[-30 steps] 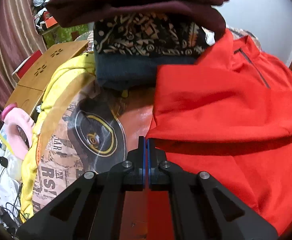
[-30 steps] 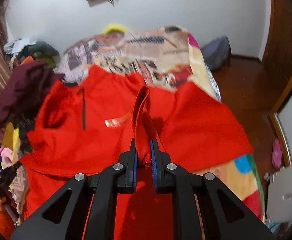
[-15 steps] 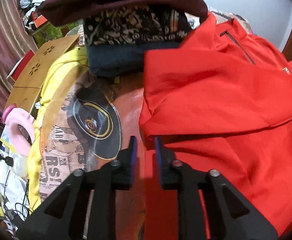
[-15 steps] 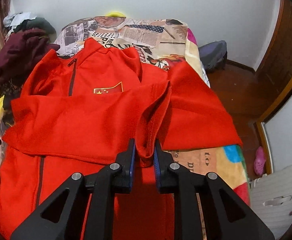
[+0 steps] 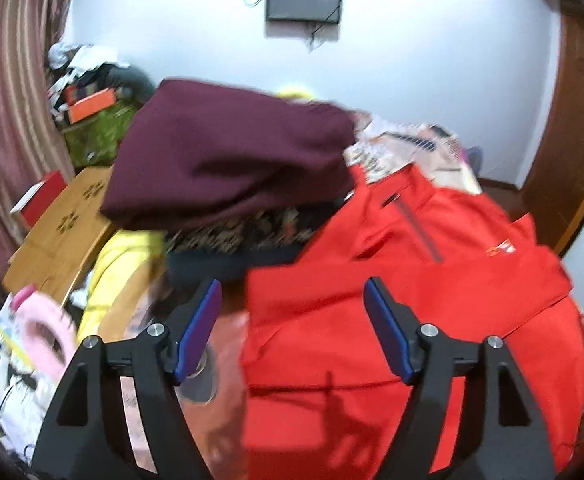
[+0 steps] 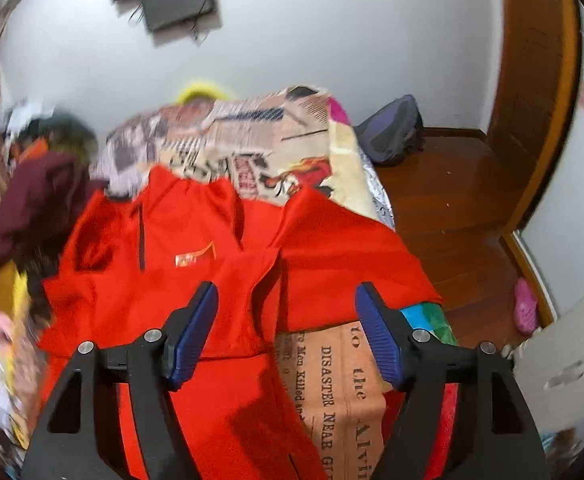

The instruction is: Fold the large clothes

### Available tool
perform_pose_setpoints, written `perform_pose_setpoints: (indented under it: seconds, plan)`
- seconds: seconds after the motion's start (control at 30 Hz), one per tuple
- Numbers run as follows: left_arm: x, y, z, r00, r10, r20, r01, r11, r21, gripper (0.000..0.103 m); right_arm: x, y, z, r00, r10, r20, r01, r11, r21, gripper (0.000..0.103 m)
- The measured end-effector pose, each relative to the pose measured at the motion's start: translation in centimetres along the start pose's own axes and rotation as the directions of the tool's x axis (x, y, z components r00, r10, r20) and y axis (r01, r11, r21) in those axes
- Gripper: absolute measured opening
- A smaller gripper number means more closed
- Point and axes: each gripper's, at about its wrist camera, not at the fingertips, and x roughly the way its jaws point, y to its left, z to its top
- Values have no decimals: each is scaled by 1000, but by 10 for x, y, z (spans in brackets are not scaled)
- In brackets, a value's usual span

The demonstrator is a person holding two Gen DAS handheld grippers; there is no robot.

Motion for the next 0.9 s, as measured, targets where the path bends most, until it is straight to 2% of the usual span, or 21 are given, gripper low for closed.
perform_pose_setpoints:
  seconds: [0.2,0.33,0.47,0.63,0.9]
  plan:
    - [18,-42,18,996,-85,2,85,995,58,73,-4,-29,3,1000,-6,10,5,993,120,68]
    - [36,-72,20,991,-130,-32,133,986,97,74,13,-52,0,999,0,-41,8,980,201,69]
    - [60,-92,17,981,-172,-94,180,980,87,74,37,-75,-9,995,25,-96,4,956,292,69]
    - [90,-110,8,966,-199,-163,210,976,54,74,71,-101,-22,978,130,-161,-54,910,411,69]
    - [122,-130,-10,942,-221,-254,238,971,38,74,130,-129,-24,949,212,-235,-56,843,536,69]
